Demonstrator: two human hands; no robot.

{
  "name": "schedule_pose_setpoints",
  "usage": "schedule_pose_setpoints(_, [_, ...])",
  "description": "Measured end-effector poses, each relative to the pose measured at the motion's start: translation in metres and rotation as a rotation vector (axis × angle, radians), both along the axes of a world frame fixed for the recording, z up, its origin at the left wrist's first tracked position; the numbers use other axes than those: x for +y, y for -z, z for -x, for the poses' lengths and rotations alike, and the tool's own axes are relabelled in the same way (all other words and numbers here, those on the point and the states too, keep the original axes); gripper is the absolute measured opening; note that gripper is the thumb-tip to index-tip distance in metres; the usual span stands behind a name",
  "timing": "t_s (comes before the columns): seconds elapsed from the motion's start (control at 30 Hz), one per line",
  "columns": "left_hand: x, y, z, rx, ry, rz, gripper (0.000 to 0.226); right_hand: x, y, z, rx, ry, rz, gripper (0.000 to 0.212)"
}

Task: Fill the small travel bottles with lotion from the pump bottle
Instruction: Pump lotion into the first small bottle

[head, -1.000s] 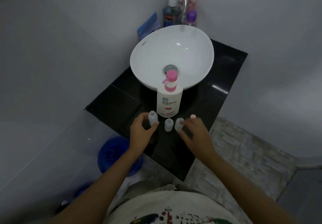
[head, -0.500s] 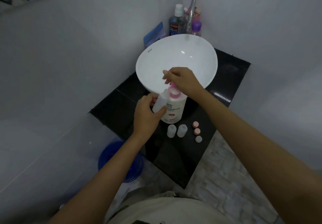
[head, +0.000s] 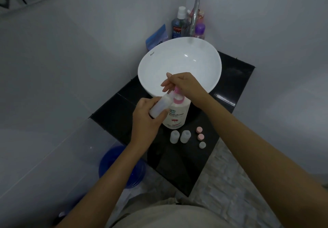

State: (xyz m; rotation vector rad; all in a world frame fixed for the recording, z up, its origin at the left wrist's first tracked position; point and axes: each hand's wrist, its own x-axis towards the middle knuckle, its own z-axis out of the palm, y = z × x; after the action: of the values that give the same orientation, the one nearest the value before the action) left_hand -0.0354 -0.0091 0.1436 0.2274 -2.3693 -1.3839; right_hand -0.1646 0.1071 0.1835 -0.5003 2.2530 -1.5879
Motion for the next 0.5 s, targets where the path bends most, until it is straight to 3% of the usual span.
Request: schedule_pose_setpoints(0.5, [0.003, 0.004, -0.003, 0.046, -0.003, -0.165, 0.047, -0.006, 0.019, 0.001, -0.055, 0.078, 0.043, 0.045])
